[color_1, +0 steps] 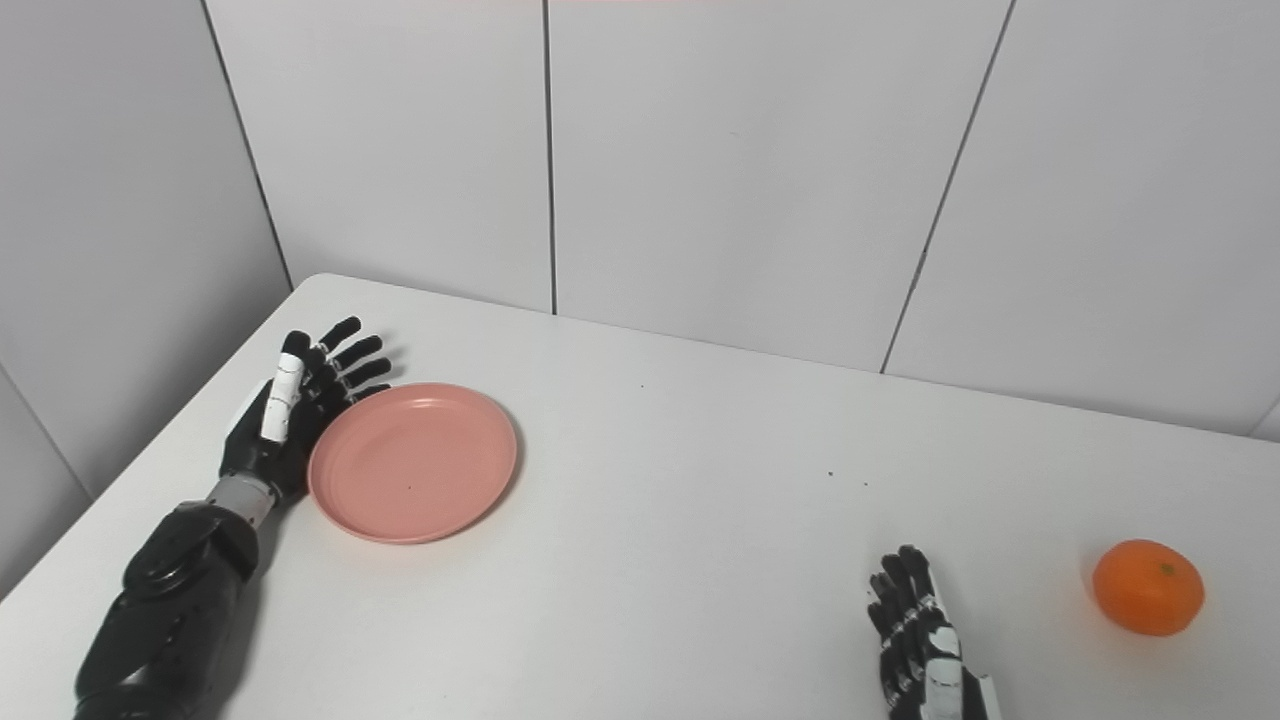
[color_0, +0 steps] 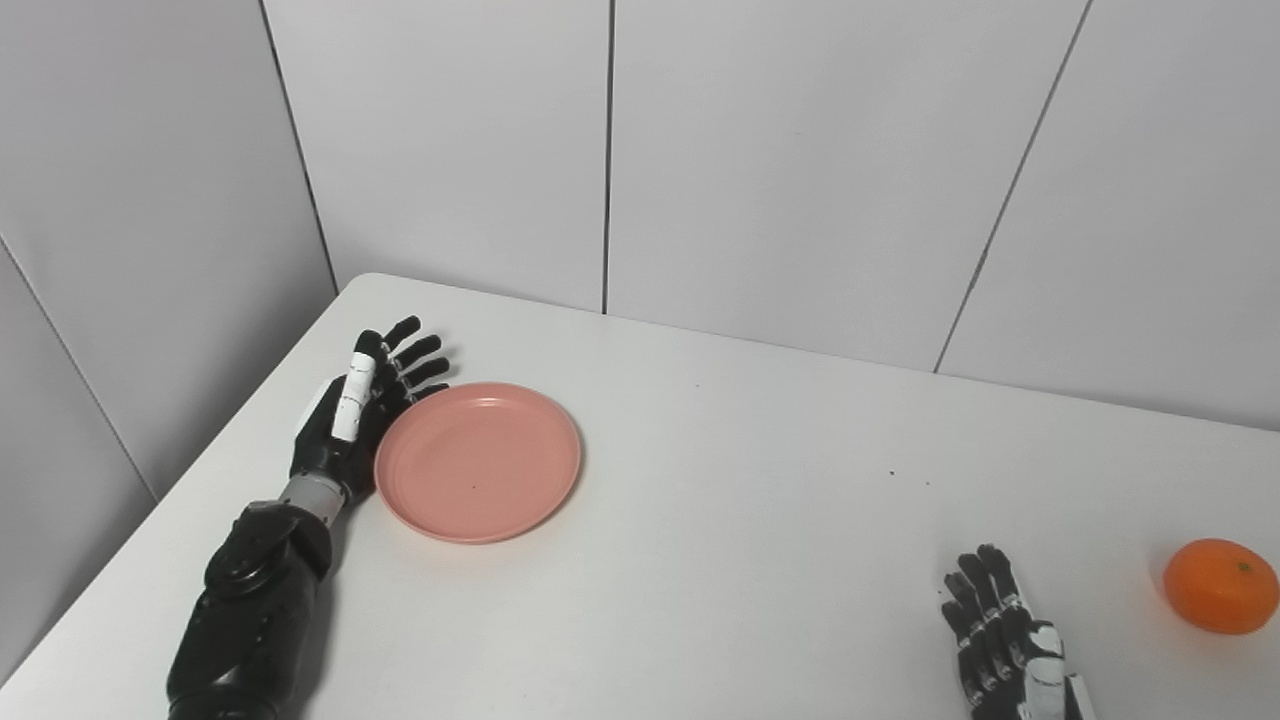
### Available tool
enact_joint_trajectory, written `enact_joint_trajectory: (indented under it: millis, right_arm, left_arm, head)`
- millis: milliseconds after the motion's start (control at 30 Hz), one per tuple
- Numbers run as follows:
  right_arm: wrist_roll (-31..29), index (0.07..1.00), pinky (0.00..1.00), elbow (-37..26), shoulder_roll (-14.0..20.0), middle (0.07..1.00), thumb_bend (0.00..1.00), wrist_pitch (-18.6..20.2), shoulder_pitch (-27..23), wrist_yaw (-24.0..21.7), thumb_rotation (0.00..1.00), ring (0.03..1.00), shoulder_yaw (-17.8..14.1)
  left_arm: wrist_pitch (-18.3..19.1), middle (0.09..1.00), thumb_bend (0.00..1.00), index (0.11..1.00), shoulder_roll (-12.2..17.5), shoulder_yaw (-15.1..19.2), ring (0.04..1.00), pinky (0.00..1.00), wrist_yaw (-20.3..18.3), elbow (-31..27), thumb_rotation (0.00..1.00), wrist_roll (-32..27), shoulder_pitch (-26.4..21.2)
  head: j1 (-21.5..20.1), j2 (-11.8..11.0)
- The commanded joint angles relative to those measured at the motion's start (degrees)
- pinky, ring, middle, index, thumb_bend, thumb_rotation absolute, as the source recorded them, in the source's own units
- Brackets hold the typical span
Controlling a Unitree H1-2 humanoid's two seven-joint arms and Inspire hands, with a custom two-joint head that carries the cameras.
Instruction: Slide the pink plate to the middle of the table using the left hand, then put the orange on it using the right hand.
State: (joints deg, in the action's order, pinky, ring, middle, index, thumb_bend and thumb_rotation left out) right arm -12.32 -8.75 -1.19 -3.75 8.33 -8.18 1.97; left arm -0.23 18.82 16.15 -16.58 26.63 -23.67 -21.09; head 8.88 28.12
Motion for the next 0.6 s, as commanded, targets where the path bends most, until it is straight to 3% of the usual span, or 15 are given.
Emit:
enact_joint_trajectory:
  millis: [0, 567]
  right_arm:
    - [0.0, 0.954, 1.0, 3.2, 0.0, 0.951, 0.81, -0.2, 3.4, -0.3, 1.0, 0.956, 0.2]
    - [-0.2, 0.949, 1.0, 2.2, 0.1, 0.95, 0.81, 0.2, 3.8, -0.3, 1.0, 0.95, 0.5]
  left_arm:
    - [2.4, 0.849, 0.97, 0.855, -0.8, -0.7, 0.816, 0.75, 0.4, -2.1, 0.82, -0.3, -0.1]
    - [10.7, 0.831, 0.96, 0.839, -5.3, -1.9, 0.832, 0.74, 2.5, -8.1, 0.84, -0.1, 1.1]
  head:
    - [-0.1, 0.2]
    - [-0.6, 1.0]
